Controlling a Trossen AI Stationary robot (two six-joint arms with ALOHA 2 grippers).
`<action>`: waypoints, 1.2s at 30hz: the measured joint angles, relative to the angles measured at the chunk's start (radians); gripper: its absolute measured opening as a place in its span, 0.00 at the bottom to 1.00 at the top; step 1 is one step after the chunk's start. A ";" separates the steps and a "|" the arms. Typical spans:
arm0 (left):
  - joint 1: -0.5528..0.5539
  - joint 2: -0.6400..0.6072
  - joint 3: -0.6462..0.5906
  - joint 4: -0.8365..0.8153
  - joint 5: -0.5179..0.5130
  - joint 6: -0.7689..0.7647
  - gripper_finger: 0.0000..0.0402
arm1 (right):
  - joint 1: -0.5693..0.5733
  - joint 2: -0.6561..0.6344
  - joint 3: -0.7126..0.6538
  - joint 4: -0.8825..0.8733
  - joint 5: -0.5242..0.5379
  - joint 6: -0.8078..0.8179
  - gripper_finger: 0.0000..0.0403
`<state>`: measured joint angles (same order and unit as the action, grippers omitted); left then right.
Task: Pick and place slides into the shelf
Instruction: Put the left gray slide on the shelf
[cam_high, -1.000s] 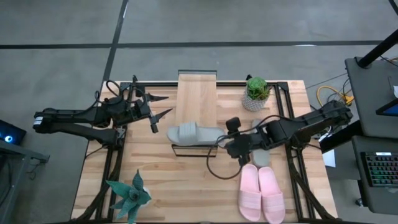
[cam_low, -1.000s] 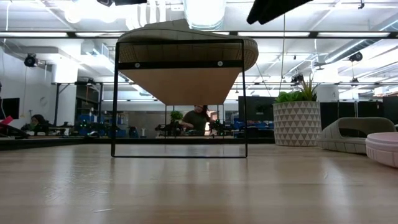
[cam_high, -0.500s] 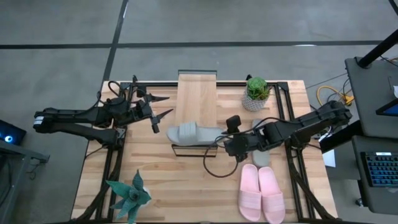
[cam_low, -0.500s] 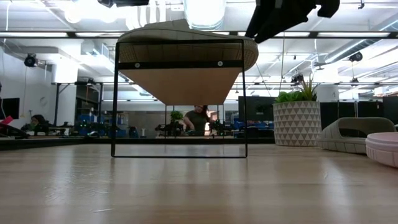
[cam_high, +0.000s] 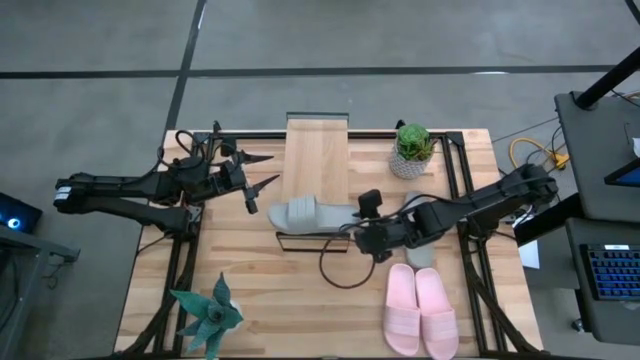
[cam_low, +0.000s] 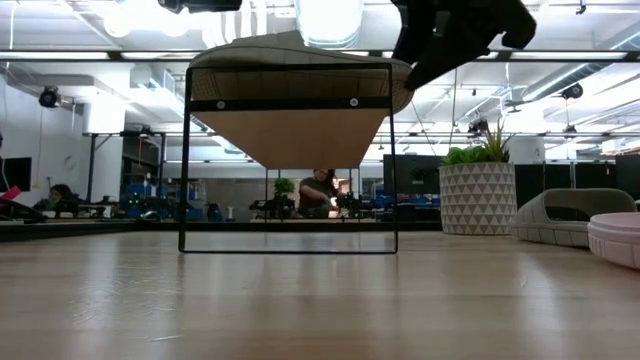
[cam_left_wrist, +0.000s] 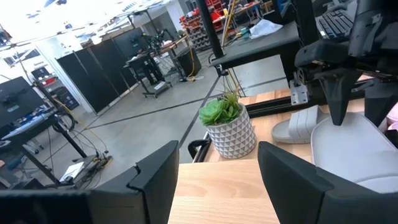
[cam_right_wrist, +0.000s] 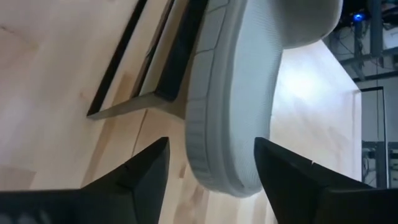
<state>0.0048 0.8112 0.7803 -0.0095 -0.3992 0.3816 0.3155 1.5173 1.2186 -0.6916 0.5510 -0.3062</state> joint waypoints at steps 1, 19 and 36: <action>0.000 0.000 0.000 -0.001 0.000 0.000 0.51 | 0.000 0.002 0.000 0.004 0.001 0.002 0.55; 0.000 0.008 0.000 0.000 0.000 0.000 0.51 | 0.001 0.017 0.000 0.012 0.095 -0.008 0.14; 0.000 0.010 0.000 0.000 -0.001 0.000 0.51 | 0.126 0.018 -0.083 0.020 0.384 -0.011 0.10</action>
<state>0.0048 0.8211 0.7807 -0.0097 -0.4004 0.3814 0.4416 1.5349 1.1352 -0.6718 0.9348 -0.3168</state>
